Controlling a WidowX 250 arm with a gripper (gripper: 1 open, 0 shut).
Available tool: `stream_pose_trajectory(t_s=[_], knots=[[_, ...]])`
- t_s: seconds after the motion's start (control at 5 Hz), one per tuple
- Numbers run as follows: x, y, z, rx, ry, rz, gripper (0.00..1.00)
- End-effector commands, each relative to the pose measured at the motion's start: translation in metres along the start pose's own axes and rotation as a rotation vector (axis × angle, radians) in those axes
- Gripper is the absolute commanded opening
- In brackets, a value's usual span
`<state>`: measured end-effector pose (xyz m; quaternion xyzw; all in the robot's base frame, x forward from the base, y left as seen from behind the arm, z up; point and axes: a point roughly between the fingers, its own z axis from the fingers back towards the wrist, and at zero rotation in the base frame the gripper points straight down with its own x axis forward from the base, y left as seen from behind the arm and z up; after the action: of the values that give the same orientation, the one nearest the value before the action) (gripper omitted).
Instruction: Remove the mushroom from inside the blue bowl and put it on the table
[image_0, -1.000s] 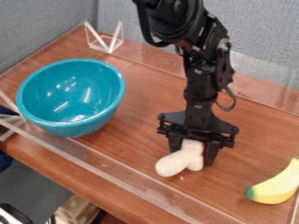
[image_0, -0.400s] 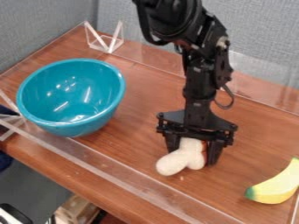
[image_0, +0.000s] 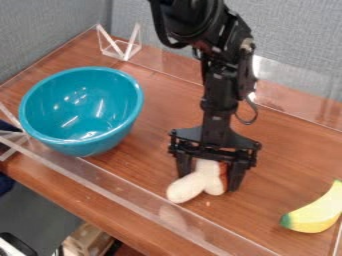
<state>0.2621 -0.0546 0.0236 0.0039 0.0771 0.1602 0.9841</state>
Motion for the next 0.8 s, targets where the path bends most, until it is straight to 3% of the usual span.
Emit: stream_pose_trajectory(t_s=[0.0,0.2,0.6], knots=[[0.011,0.003,0.02,-0.033,-0.066,0.032,0.0],[0.011,0.003,0.027,-0.042,-0.068,0.05,1.0],[0.018,0.008,0.039,-0.076,-0.08,0.112,1.0]])
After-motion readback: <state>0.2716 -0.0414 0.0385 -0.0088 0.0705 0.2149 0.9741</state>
